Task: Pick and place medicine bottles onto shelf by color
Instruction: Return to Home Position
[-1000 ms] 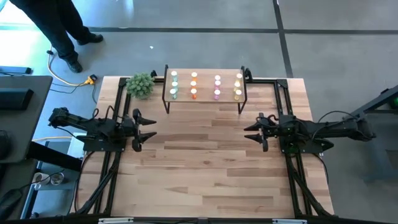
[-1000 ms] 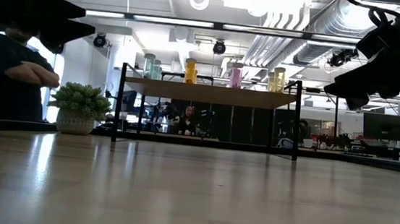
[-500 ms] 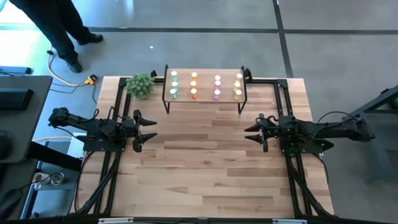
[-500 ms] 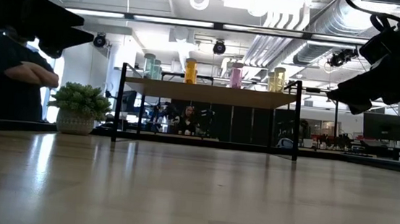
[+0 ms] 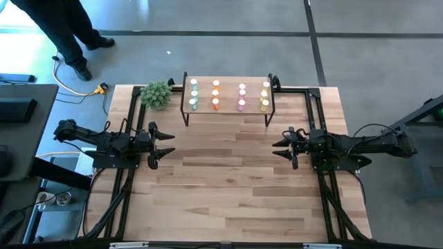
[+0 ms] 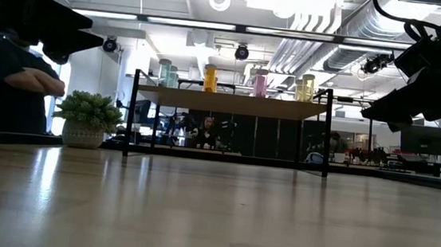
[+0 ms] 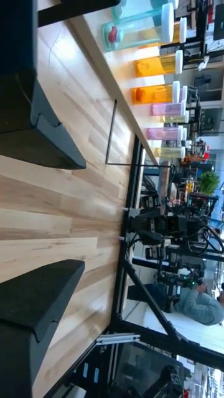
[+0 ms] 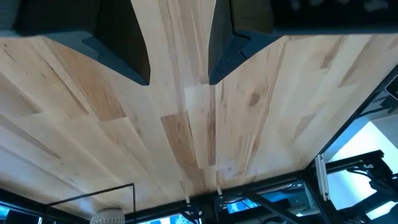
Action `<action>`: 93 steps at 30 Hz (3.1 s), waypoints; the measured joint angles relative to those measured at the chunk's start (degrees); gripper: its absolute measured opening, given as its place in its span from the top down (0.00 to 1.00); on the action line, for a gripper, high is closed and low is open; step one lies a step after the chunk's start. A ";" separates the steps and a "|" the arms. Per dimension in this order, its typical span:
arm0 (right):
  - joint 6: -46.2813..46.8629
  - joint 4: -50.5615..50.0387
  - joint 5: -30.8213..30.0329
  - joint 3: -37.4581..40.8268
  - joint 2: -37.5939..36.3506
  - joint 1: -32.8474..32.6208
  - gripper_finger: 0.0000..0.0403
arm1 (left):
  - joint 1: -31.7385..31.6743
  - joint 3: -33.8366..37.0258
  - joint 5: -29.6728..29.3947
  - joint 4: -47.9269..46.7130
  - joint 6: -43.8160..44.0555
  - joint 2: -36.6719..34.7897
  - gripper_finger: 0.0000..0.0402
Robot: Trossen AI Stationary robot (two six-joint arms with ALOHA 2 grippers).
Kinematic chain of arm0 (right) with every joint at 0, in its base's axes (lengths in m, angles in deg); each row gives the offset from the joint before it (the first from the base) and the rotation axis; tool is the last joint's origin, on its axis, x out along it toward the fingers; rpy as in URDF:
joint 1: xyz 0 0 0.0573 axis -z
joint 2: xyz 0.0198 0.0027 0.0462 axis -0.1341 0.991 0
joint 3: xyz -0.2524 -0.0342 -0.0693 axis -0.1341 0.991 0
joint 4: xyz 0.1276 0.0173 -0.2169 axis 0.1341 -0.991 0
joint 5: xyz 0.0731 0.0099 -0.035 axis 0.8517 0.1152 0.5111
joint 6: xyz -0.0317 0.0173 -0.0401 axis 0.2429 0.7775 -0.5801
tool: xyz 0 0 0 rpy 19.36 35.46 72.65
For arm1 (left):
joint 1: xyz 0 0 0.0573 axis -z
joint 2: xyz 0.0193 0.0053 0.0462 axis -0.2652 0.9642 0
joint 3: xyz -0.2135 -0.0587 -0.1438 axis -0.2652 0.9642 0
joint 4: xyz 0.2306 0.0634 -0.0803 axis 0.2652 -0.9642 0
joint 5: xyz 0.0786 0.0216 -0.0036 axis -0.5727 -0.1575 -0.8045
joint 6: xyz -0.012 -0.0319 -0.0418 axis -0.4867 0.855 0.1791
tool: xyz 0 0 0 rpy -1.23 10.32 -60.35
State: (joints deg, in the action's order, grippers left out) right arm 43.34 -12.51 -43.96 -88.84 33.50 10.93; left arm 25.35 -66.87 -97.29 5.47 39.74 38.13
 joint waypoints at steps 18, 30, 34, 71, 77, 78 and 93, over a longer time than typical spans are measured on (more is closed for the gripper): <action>29.55 0.00 0.02 0.02 0.00 0.00 0.62 | 0.00 0.00 0.13 0.01 0.00 0.00 0.41; 29.41 0.00 0.02 0.04 0.00 0.00 0.62 | 0.00 0.00 0.10 0.01 -0.01 0.00 0.41; 29.50 0.00 0.02 0.04 0.00 0.00 0.62 | 0.00 0.00 0.09 0.01 -0.02 0.00 0.41; 29.51 0.00 0.04 0.07 0.00 0.00 0.62 | -0.02 0.00 0.09 0.01 -0.02 0.00 0.41; 29.48 0.00 0.04 0.07 0.01 0.00 0.62 | -0.02 0.00 0.07 0.01 -0.02 0.00 0.41; 29.41 0.00 0.04 0.07 0.02 0.00 0.62 | -0.02 0.00 0.09 0.01 -0.02 0.02 0.41; 29.41 -0.01 0.04 0.07 0.01 0.00 0.62 | -0.02 0.00 0.07 0.01 -0.02 0.01 0.41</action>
State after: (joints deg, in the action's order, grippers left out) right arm 72.75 -12.52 -43.91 -88.78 33.51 10.93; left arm 25.33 -66.87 -97.22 5.48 39.72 38.15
